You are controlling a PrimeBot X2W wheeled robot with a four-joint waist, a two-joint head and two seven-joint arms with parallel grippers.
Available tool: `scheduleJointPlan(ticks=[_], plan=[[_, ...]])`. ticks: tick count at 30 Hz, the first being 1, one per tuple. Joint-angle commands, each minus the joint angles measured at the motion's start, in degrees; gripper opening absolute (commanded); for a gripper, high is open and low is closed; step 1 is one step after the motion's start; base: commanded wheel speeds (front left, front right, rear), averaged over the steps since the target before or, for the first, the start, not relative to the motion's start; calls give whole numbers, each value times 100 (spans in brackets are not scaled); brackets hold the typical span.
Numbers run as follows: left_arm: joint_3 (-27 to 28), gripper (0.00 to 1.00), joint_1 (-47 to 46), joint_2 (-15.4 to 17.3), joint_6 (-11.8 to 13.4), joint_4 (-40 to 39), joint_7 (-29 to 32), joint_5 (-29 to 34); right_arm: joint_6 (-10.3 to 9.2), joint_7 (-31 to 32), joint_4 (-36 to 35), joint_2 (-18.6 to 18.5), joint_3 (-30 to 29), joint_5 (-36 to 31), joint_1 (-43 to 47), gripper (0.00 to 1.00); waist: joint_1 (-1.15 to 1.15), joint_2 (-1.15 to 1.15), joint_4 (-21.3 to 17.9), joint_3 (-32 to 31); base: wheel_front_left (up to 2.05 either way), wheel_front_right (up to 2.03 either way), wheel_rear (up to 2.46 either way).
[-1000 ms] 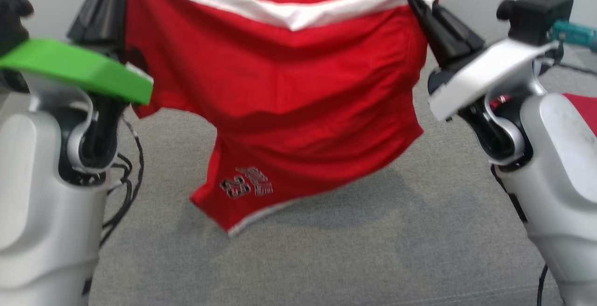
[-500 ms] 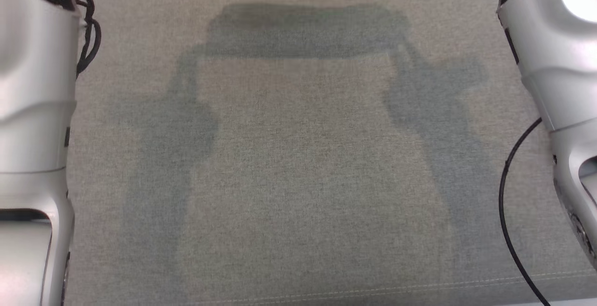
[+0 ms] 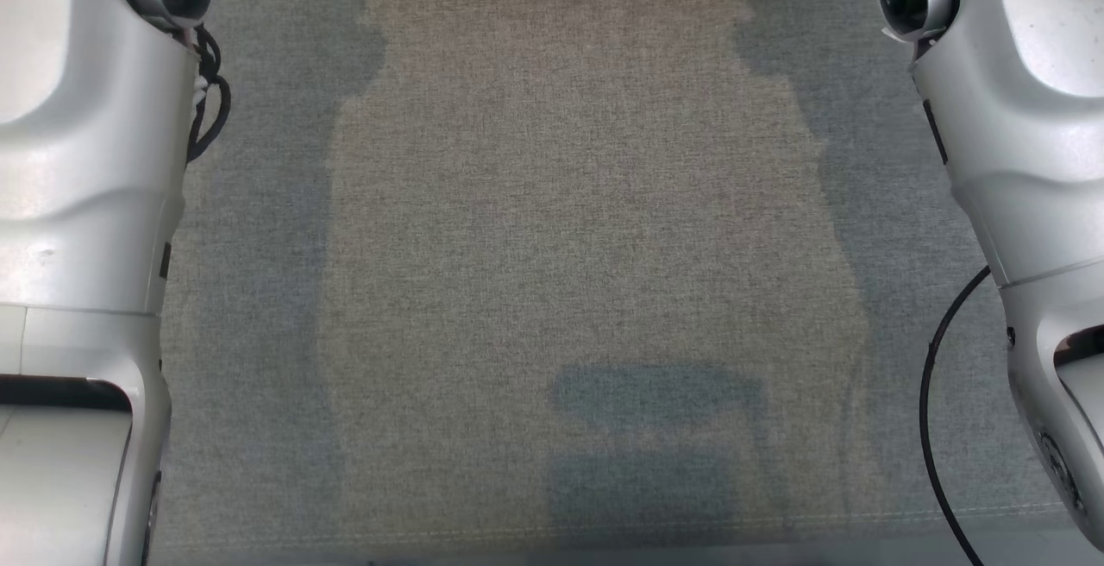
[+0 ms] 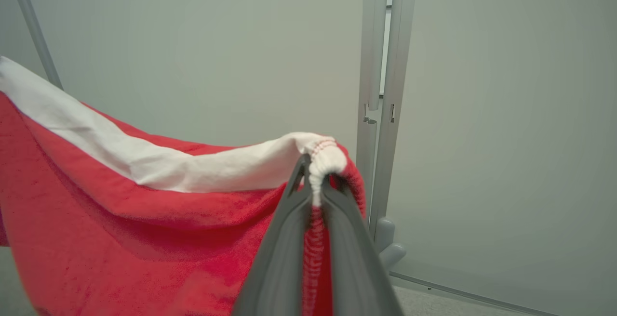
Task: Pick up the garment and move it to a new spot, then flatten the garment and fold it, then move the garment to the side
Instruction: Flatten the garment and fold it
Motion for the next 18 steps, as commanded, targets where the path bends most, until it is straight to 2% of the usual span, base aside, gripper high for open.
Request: scheduleJointPlan(ticks=[1,6,9,13,18], plan=[[130,0,35,36,-26,-173,-42,-98,-7,-18,-119,-25,43,128,103,0,-1,67,21,150,0,0,0],[97,0,455,-15,-65,-786,-40,-285,-7,-19,-506,-241,503,627,390,0,-1,67,-12,93,0,0,0],[-67,0,1023,138,-66,-1404,-37,-606,-7,-18,-844,-477,809,1043,783,0,-1,67,-32,-22,0,0,0],[-108,0,2235,375,-68,-2387,-38,-910,-7,-18,-1412,-854,1154,1520,1565,0,-1,67,-65,-282,0,0,0],[248,0,3969,510,-69,-3410,-37,-910,-7,-19,-2118,-1237,1443,1695,2686,0,-1,67,-98,-659,0,0,0]])
